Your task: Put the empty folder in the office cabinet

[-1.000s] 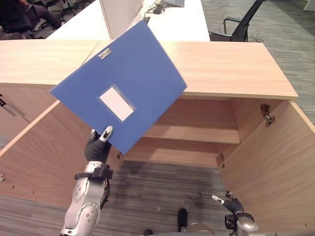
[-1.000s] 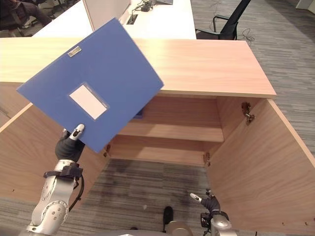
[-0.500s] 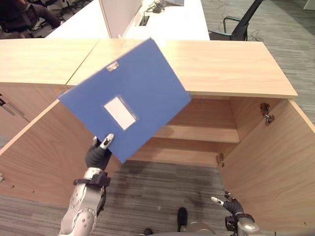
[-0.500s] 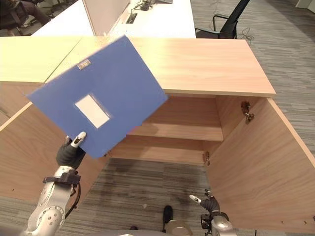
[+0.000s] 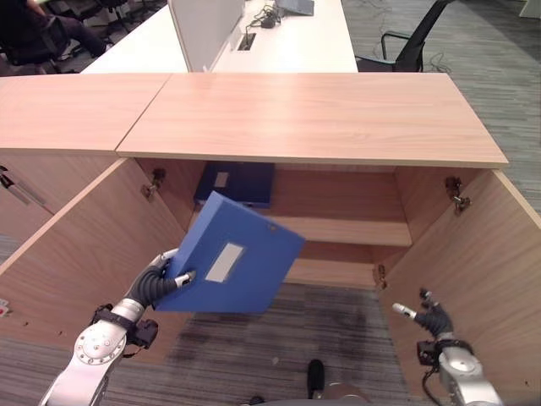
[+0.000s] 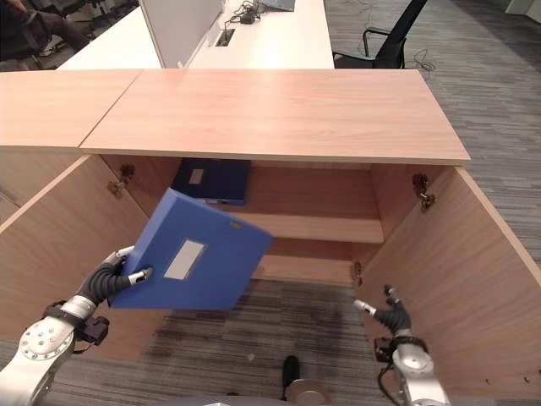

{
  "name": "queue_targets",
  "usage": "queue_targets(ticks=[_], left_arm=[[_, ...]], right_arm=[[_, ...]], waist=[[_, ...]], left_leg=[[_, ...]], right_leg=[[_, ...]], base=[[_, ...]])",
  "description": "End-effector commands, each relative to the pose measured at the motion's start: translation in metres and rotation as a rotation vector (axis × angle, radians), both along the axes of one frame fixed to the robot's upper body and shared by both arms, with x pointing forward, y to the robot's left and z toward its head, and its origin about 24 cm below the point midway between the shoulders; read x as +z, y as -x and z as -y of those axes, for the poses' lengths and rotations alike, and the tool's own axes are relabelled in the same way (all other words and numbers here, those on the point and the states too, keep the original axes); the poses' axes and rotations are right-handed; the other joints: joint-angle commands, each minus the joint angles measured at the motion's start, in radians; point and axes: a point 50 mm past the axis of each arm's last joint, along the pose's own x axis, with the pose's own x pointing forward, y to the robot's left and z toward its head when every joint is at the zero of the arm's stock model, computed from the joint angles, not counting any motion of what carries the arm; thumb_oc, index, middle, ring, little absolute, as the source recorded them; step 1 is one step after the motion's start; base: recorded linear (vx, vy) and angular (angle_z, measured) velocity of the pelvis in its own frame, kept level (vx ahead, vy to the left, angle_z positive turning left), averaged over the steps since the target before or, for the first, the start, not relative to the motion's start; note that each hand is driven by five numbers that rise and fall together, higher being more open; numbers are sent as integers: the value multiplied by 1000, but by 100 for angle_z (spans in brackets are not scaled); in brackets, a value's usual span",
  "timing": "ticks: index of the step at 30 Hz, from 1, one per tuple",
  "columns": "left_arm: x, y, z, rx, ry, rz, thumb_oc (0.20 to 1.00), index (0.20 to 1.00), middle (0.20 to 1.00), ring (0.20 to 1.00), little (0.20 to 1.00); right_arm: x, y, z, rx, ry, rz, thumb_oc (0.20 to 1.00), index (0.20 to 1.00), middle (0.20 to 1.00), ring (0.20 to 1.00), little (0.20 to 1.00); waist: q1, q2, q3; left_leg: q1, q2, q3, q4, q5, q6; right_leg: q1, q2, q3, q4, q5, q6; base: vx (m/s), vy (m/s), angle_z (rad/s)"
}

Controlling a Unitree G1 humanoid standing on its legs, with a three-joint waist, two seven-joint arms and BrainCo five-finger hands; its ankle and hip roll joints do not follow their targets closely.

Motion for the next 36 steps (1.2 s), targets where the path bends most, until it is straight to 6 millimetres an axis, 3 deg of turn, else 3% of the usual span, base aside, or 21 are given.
queue_targets(ticks=[1, 8, 12, 15, 22, 23, 28, 36], left_arm=[[39, -18, -6, 27, -106, 241, 200, 200, 200, 200, 200], [47, -24, -5, 41, -242, 308, 200, 200, 200, 200, 200], [49, -32, 0, 38, -238, 335, 200, 200, 200, 200, 200], [47, -43, 8, 41, -180, 343, 200, 200, 200, 200, 200], [66, -55, 26, -44, -123, 427, 200, 200, 200, 200, 200], [76, -55, 35, -125, -89, 446, 200, 200, 200, 200, 200], [83, -54, 49, -239, 13, 437, 200, 200, 200, 200, 200], [98, -49, 63, -414, 38, 424, 200, 200, 200, 200, 200]], right_arm=[[32, -24, 2, 49, 121, 143, 1000, 1000, 1000, 1000, 1000], [85, -44, -8, 184, 276, 330, 1000, 1000, 1000, 1000, 1000], [103, -55, -24, 305, 283, 386, 1000, 1000, 1000, 1000, 1000], [103, -60, -35, 389, 269, 375, 1000, 1000, 1000, 1000, 1000], [94, -75, -44, 436, 247, 322, 1000, 1000, 1000, 1000, 1000], [98, -83, -45, 452, 232, 323, 1000, 1000, 1000, 1000, 1000], [108, -93, -46, 478, 234, 341, 1000, 1000, 1000, 1000, 1000], [132, -104, -41, 481, 277, 412, 1000, 1000, 1000, 1000, 1000]], waist=[[-2, -49, -17], [-2, -53, -22], [0, -58, -24], [0, -63, -26], [3, -64, -27], [5, -65, -29], [8, -65, -33], [11, -65, -37]], left_leg=[[9, -31, 2, 6, -81, -1], [6, -30, 10, 6, -83, 0], [6, -29, 12, 6, -82, -1], [6, -28, 12, 6, -80, -3], [7, -27, 13, 6, -78, -5], [8, -28, 15, 6, -76, -6], [10, -27, 13, 6, -76, -8], [12, -27, 12, 6, -75, -10]], right_leg=[[116, -18, -14, 6, -139, 98], [111, -18, -8, 6, -140, 97], [112, -18, -9, 6, -140, 96], [113, -19, -12, 6, -140, 96], [113, -20, -14, 6, -138, 96], [113, -19, -15, 6, -136, 96], [116, -20, -18, 6, -137, 95], [121, -19, -21, 6, -137, 96]], base=[[0, 0, 0], [-3, 2, -2], [-3, -3, -1], [0, 0, 0], [0, 0, 0], [0, 0, 0], [0, 0, 0], [0, 0, 0]])
